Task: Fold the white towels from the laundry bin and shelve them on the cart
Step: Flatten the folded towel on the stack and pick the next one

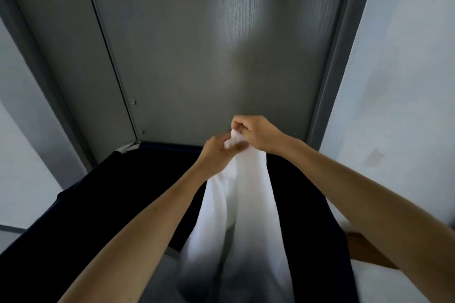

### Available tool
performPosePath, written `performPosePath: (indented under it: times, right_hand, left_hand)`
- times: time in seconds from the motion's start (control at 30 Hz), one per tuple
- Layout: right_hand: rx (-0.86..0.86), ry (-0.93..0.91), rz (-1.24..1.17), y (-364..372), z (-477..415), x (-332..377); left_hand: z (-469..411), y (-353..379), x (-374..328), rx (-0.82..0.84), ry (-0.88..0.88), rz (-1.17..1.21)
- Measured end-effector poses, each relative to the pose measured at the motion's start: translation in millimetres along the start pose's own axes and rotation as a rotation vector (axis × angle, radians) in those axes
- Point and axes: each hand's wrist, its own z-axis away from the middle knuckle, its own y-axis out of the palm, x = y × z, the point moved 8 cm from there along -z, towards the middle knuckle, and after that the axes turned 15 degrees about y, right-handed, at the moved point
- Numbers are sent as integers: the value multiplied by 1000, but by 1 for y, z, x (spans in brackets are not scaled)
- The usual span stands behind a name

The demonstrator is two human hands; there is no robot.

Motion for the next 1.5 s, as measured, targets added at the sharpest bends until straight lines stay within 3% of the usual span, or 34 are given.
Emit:
performPosePath:
  times: [0.13,0.23,0.4,0.6,0.67,0.77,1.0,1.1,1.2,1.37,1.5]
  right_hand:
    - [-113,53,-413,-14,5,-12]
    - [49,192,-632,7,13,-39]
    - [262,351,-483,34,22,-88]
    - [267,468,-179,40,35,-143]
    - [159,494,-151,25,30,-150]
    - [-37,463,-143,-6,19,-134]
    - [-9,90,-31,-6,1,-25]
    - [-39,71,-88,-7,2,-20]
    - [-85,150,-267,-12,7,-42]
    - [129,294,-456,21,22,-76]
    - [238,399,-396,25,35,-108]
  left_hand:
    - [-4,-13,-29,-206,129,287]
    - [-8,-17,-40,-331,122,396]
    - [-4,-39,-21,-599,87,433]
    - [10,-78,22,-909,-53,447]
    - [16,-87,34,-834,-81,238]
    - [13,-74,39,-498,-59,-154]
    - [2,15,2,-11,28,13]
    - [-5,15,-9,-121,27,90]
    - [-12,4,-20,-219,135,112]
    - [-16,-16,-28,-433,144,141]
    - [-13,-54,0,-689,26,182]
